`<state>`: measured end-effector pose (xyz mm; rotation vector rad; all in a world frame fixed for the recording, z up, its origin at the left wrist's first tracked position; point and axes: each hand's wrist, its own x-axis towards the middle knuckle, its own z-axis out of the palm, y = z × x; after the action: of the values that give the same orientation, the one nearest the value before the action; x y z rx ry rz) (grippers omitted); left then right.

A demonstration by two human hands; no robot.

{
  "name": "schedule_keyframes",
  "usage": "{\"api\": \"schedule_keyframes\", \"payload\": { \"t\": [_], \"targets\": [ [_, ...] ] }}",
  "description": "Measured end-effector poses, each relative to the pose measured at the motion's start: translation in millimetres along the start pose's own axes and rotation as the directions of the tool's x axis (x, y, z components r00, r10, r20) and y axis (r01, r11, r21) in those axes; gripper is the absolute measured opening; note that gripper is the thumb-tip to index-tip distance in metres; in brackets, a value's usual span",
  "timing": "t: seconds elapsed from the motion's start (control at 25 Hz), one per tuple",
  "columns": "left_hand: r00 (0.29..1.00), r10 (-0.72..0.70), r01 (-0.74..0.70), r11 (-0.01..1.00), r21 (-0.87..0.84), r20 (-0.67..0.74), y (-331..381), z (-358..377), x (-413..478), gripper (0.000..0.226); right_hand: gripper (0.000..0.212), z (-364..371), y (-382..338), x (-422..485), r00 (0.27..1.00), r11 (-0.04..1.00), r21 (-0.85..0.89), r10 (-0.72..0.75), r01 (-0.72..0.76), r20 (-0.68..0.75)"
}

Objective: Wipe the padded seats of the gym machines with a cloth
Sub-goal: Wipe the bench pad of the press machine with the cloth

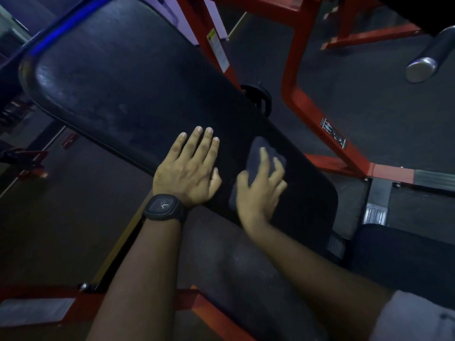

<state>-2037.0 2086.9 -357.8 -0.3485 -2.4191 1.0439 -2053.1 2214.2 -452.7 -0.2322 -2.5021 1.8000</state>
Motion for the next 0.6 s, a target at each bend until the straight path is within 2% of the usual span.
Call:
{"api": "schedule_keyframes", "payload": {
  "t": [0.04,0.08,0.12,0.16,0.2,0.24,0.28,0.32,0.36,0.4,0.44,0.48,0.52,0.56,0.6],
  "targets": [
    [1.000,0.005,-0.005,1.000,-0.003,-0.009,-0.9,1.1,-0.2,0.060,0.068,-2.1,9.5,-17.6,0.945,0.945,-0.034,-0.325,0.326,0.045],
    [1.000,0.008,-0.008,1.000,-0.002,-0.017,-1.9,1.7,0.2,0.060,0.068,-3.6,24.6,-23.1,0.854,0.854,-0.060,-0.510,0.517,0.103],
    [1.000,0.009,-0.009,1.000,0.001,-0.017,-2.1,1.6,0.4,0.060,0.067,-4.8,35.2,-20.2,0.844,0.841,-0.082,-0.526,0.535,0.106],
    [1.000,0.006,-0.006,1.000,0.005,-0.011,-1.9,0.9,0.4,0.060,0.068,-2.1,39.1,-13.6,0.945,0.946,-0.031,-0.322,0.324,0.046],
    [1.000,0.003,-0.002,1.000,0.010,-0.008,-1.1,0.5,0.3,0.060,0.068,-2.9,29.2,-12.9,0.999,0.992,0.121,0.030,-0.027,-0.019],
    [1.000,0.000,0.000,1.000,0.009,-0.011,-0.3,0.3,0.0,0.060,0.068,-2.1,19.5,-17.8,0.963,0.952,0.153,0.268,-0.264,-0.006],
    [1.000,0.000,0.000,1.000,0.002,-0.014,0.1,0.2,-0.1,0.060,0.068,-0.3,16.8,-23.7,0.977,0.973,0.086,0.214,-0.212,-0.011],
    [1.000,0.004,-0.004,1.000,-0.006,-0.013,0.0,0.5,-0.2,0.060,0.066,-1.3,21.0,-34.9,0.993,0.993,0.001,-0.121,0.121,-0.015],
    [1.000,0.006,-0.006,1.000,-0.005,-0.011,-1.3,1.0,-0.2,0.060,0.065,-2.9,34.0,-42.0,0.887,0.885,-0.069,-0.458,0.461,0.061],
    [1.000,0.007,-0.007,1.000,0.002,-0.012,-2.9,1.4,0.0,0.060,0.064,-4.6,47.0,-34.8,0.799,0.789,-0.126,-0.592,0.601,0.105],
    [1.000,0.002,-0.002,1.000,0.007,-0.013,-3.1,0.8,0.2,0.060,0.064,-3.4,55.2,-20.5,0.845,0.837,-0.120,-0.527,0.534,0.089],
    [1.000,-0.003,0.003,1.000,0.007,-0.014,-2.4,-0.1,0.9,0.060,0.065,-2.9,52.1,-10.2,0.973,0.973,-0.022,-0.229,0.229,0.003],
    [1.000,-0.005,0.005,1.000,0.000,-0.013,-1.1,-0.9,1.0,0.060,0.067,-3.3,39.6,-12.0,0.993,0.988,0.101,0.120,-0.117,-0.018],
    [1.000,-0.005,0.005,1.000,-0.010,-0.012,-0.3,-1.0,0.0,0.059,0.068,-1.6,33.1,-18.7,0.972,0.971,0.068,0.233,-0.231,-0.023],
    [1.000,-0.002,0.002,1.000,-0.017,-0.011,0.1,-0.7,-0.9,0.059,0.068,-0.4,36.8,-28.5,0.998,0.998,-0.010,0.055,-0.055,-0.033]
  ]
}}
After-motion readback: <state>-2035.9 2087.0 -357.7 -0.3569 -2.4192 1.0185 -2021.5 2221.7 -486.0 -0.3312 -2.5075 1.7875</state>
